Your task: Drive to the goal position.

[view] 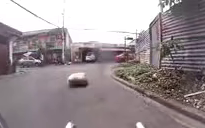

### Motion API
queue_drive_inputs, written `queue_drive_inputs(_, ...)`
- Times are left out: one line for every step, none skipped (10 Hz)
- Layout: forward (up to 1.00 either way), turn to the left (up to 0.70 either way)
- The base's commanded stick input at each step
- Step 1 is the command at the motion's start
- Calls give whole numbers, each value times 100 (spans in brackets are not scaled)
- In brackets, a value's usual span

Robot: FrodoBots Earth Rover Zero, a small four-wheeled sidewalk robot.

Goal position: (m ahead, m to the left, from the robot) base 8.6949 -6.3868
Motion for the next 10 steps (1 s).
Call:
queue_drive_inputs(70, 14)
queue_drive_inputs(70, 6)
queue_drive_inputs(70, 1)
queue_drive_inputs(70, 1)
queue_drive_inputs(70, 1)
queue_drive_inputs(70, 4)
queue_drive_inputs(70, 14)
queue_drive_inputs(70, 12)
queue_drive_inputs(70, 4)
queue_drive_inputs(70, 0)
